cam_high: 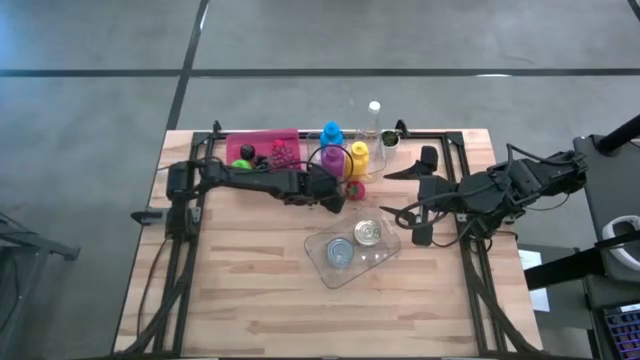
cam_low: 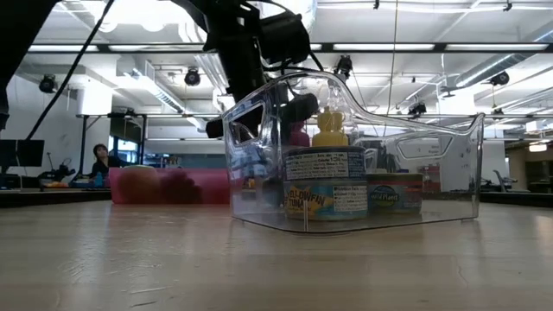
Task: Pick & Place Food Item
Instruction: Put the plum into the pink bin
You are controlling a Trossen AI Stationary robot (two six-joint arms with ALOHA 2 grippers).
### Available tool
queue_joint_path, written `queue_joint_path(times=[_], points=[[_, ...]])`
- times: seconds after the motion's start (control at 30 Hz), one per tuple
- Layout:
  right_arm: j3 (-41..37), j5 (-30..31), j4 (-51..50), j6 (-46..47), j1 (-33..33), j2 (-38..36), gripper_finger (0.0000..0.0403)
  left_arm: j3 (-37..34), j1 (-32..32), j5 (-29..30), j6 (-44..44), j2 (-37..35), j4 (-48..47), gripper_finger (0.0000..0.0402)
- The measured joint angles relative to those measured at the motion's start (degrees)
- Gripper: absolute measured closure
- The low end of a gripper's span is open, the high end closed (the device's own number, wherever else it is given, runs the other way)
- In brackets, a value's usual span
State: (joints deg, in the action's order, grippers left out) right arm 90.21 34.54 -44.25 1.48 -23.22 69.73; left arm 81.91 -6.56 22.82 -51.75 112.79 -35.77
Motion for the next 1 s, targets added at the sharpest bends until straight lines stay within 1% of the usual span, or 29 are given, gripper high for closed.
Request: queue_joint_path(times=[0.27,0.37,0.47,0.6,0.7,0.87,1.0], points=[[0.0,0.0,0.0,0.0,0.0,0.0,0.0102,-0.2,-0.7,1.2,-0.8,1.9,0.4,0.0093],[0.0,0.0,0.0,0.0,0.0,0.0,0.0107,-0.5,-0.7,1.2,-0.8,2.9,2.9,0.006],[0.0,0.0,0.0,0.0,0.0,0.0,0.0112,-0.5,-0.9,1.2,-0.8,3.4,4.3,0.0036],[0.0,0.0,0.0,0.0,0.0,0.0,0.0117,-0.5,-1.2,1.2,-1.6,4.4,5.4,0.0012],[0.0,0.0,0.0,0.0,0.0,0.0,0.0116,-0.5,-1.2,1.2,-2.3,5.6,6.2,0.0003],[0.0,0.0,0.0,0.0,0.0,0.0,0.0108,-0.6,-1.5,1.2,-2.6,6.5,6.8,0.0009],[0.0,0.0,0.0,0.0,0.0,0.0,0.01,-0.7,-1.9,1.5,-4.9,6.6,6.4,0.0019]])
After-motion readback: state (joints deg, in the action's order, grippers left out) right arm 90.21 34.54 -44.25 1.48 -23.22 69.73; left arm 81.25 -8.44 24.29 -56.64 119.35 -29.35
